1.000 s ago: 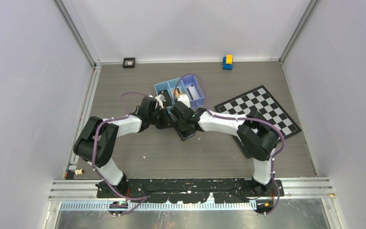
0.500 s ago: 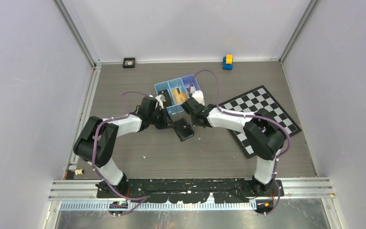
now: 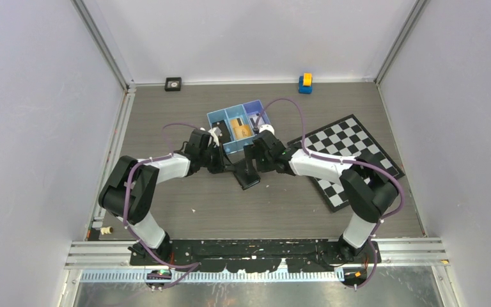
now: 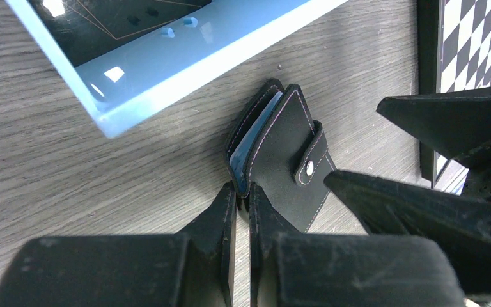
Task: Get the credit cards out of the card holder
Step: Open the card holder at the center of the board.
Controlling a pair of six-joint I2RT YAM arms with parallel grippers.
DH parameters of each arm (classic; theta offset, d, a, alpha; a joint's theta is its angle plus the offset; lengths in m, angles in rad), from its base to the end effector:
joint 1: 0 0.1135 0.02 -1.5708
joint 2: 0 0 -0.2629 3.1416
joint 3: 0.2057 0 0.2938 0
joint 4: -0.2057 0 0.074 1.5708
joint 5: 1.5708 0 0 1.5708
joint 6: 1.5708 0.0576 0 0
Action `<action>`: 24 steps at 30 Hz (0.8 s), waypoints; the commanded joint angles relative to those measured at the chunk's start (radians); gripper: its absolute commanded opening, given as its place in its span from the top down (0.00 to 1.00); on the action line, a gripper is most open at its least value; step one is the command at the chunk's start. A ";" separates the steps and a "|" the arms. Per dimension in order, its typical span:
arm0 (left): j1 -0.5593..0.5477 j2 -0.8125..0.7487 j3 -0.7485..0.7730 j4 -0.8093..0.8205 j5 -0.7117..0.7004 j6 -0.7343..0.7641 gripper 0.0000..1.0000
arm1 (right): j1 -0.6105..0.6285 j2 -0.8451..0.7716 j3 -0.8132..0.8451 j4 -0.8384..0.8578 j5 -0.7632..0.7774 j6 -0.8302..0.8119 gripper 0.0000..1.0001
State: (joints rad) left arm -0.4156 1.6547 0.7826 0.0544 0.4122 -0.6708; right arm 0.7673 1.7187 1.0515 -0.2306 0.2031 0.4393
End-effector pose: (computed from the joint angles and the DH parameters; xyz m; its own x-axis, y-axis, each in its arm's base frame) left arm 0.3197 -0.1663 0.1014 -0.9086 -0.2216 -0.3540 0.0712 0.7531 -0.6541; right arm 0.2982 0.2715 0.1407 -0.7601 -0.1543 -0.6312 -0.2941 0.9479 0.1224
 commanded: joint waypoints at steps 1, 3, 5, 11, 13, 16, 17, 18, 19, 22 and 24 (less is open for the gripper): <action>0.006 0.000 0.006 -0.013 0.007 0.025 1.00 | 0.016 -0.007 0.015 0.076 -0.145 -0.034 0.11; 0.006 -0.001 0.006 -0.012 0.006 0.025 1.00 | 0.026 0.016 0.034 0.057 -0.143 -0.044 0.11; 0.006 0.001 0.006 -0.011 0.008 0.025 1.00 | 0.036 0.040 0.058 0.033 -0.122 -0.052 0.11; 0.006 0.001 0.006 -0.013 0.008 0.025 1.00 | 0.048 0.122 0.136 -0.063 -0.038 -0.058 0.27; 0.006 0.002 0.006 -0.014 0.006 0.026 1.00 | 0.050 0.144 0.154 -0.084 -0.026 -0.061 0.36; 0.006 0.002 0.009 -0.018 0.001 0.029 1.00 | 0.050 0.157 0.169 -0.108 0.013 -0.050 0.51; 0.006 0.002 0.009 -0.021 -0.001 0.031 1.00 | 0.050 0.157 0.172 -0.116 0.038 -0.044 0.56; 0.006 0.001 0.010 -0.023 -0.003 0.031 1.00 | 0.049 0.157 0.174 -0.129 0.063 -0.039 0.60; 0.006 0.002 0.011 -0.026 -0.004 0.032 1.00 | 0.048 0.156 0.174 -0.137 0.086 -0.032 0.63; 0.006 0.008 0.014 -0.030 -0.008 0.033 1.00 | 0.033 0.151 0.168 -0.151 0.138 -0.015 0.72; 0.007 0.009 0.019 -0.043 -0.014 0.036 1.00 | 0.007 0.143 0.155 -0.149 0.131 0.001 0.75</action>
State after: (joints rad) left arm -0.4122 1.6592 0.7822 0.0517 0.4026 -0.6693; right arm 0.8257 1.8572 1.2106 -0.3233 0.1932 0.4168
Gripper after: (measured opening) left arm 0.074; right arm 0.305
